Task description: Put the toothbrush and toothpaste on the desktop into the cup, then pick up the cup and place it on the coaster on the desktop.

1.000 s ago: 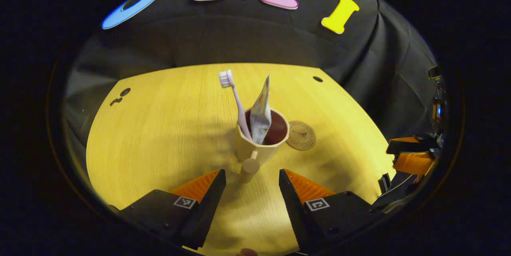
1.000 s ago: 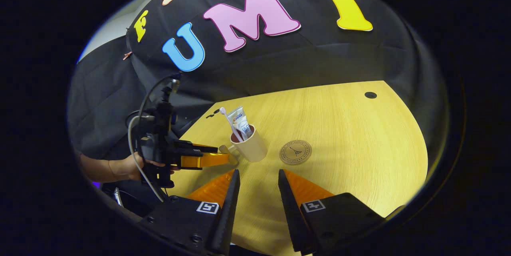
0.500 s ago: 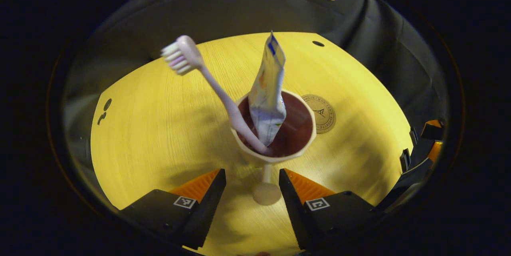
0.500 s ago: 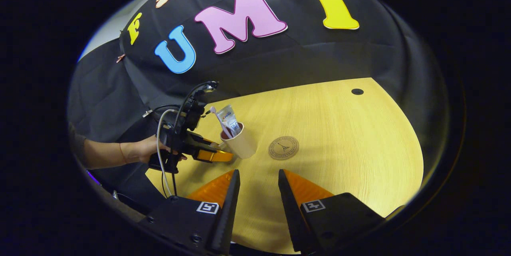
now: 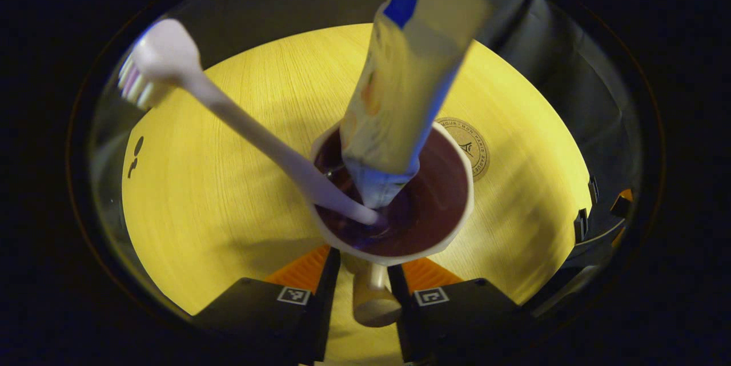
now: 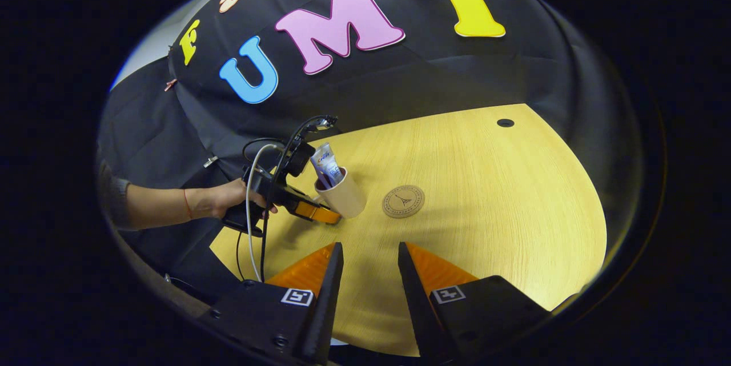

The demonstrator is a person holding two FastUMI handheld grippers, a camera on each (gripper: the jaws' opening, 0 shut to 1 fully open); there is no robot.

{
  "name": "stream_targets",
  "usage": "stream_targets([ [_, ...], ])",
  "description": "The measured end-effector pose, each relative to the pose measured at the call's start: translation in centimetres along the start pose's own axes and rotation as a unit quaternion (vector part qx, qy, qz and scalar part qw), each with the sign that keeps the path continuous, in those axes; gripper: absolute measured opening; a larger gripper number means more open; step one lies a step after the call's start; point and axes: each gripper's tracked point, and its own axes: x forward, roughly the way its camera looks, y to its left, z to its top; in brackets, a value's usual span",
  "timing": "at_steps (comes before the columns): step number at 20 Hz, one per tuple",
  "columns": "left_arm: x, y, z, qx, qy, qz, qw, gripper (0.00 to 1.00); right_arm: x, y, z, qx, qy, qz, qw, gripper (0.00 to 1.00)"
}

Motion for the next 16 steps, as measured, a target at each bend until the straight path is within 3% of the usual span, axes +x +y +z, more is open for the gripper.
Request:
stream_targets([
  [1,0.1,0.0,-0.1,0.002,0.002,0.004,1.000,0.35,0.0,0.0,-0.1,0.001,0.001,0.001,1.000,0.60],
  [4,-0.1,0.1,0.0,-0.002,0.000,0.008,1.000,0.33,-0.1,0.0,-0.9,0.006,0.008,0.001,1.000,0.60],
  [6,0.1,-0.1,0.0,-0.009,-0.006,0.011,1.000,0.38,-0.2,-0.2,-1.0,0.003,0.010,0.000,1.000,0.60],
  [8,0.3,-0.1,-0.1,-0.007,-0.016,0.022,1.000,0.33,-0.2,-0.3,-1.0,0.004,0.009,0.001,1.000,0.60],
  [15,-1.8,-0.9,0.7,0.004,-0.048,0.026,0.999,0.31,-0.2,-0.3,-0.9,0.001,0.009,0.002,1.000,0.60],
  [16,-1.9,-1.2,0.8,0.006,-0.050,0.027,0.998,0.32,-0.3,-0.4,-0.9,0.001,0.008,0.002,1.000,0.55],
])
